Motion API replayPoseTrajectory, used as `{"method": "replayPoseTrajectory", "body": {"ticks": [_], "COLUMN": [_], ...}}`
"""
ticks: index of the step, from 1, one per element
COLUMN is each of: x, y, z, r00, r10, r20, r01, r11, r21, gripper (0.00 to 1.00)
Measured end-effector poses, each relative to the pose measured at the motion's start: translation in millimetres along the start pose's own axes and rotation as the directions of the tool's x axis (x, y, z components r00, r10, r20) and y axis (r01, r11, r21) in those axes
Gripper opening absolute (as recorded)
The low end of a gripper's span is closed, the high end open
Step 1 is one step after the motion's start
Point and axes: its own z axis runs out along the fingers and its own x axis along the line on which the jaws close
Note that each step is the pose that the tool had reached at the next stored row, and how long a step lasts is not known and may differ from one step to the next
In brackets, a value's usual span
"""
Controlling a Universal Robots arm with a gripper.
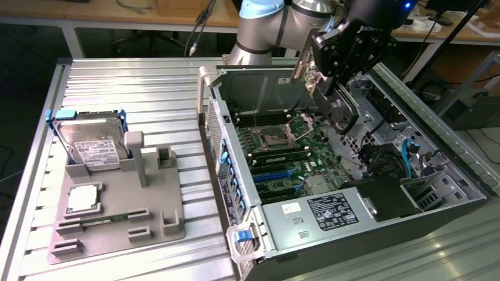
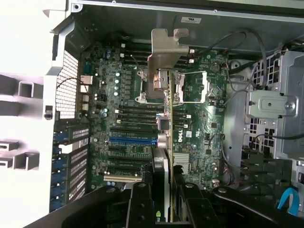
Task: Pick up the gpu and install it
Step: 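Insert the gpu into the slot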
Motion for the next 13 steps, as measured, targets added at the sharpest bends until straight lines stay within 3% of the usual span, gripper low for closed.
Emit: {"method": "replayPoseTrajectory", "body": {"ticks": [13], "x": [0.0], "y": [0.0], "z": [0.0], "r00": [0.9979], "r10": [-0.065], "r20": [-0.004], "r01": [0.065], "r11": [0.9979], "r21": [-0.0019], "gripper": [0.27]}}
